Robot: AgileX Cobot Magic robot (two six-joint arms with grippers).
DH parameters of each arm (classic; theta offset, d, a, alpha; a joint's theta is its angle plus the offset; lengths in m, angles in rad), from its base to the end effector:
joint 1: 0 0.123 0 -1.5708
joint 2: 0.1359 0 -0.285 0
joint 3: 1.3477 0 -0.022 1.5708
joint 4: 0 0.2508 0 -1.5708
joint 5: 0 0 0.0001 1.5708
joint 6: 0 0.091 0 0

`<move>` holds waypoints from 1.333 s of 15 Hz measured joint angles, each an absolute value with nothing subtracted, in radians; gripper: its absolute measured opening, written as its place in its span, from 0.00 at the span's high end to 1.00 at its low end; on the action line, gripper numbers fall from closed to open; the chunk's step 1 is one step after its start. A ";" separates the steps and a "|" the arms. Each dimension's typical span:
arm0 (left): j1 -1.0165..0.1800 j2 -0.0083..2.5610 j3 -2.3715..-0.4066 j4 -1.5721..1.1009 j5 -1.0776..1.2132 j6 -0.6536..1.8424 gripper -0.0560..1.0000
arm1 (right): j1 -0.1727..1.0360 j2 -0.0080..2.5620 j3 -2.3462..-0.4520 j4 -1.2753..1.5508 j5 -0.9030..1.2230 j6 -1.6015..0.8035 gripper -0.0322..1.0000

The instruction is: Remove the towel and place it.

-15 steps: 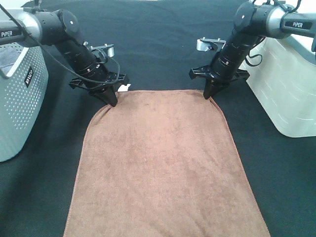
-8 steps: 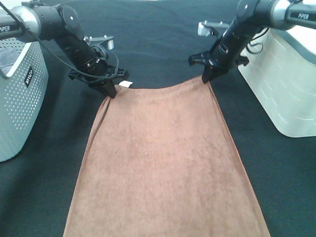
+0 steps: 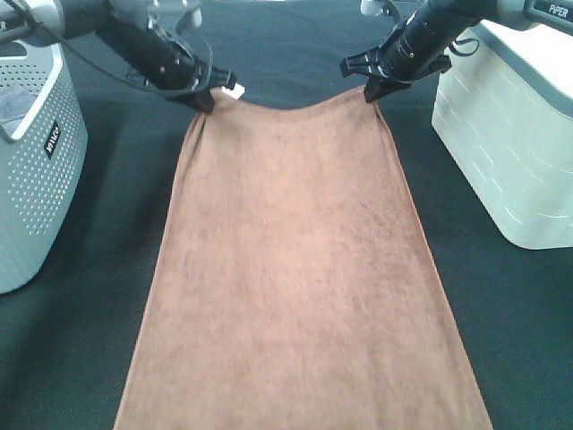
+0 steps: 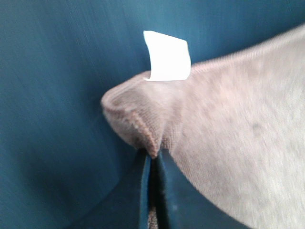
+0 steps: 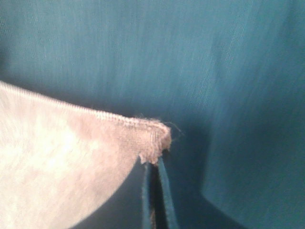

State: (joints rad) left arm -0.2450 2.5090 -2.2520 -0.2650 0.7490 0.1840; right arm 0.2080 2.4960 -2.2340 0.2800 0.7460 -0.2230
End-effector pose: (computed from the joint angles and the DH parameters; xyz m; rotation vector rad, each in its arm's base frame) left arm 0.5364 -0.1509 0.1678 0.3651 2.4542 -0.3318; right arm 0.5395 0.1313 0.1700 -0.3562 2.4504 0.3161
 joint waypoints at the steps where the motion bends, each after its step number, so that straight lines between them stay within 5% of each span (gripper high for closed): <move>1: -0.245 2.509 -2.267 -0.251 0.719 0.184 0.95 | 0.208 2.496 -2.234 0.279 0.714 -0.233 0.96; 20: -0.245 2.622 -2.275 -0.209 0.363 0.234 0.95 | 0.208 2.620 -2.266 0.283 0.353 -0.303 0.96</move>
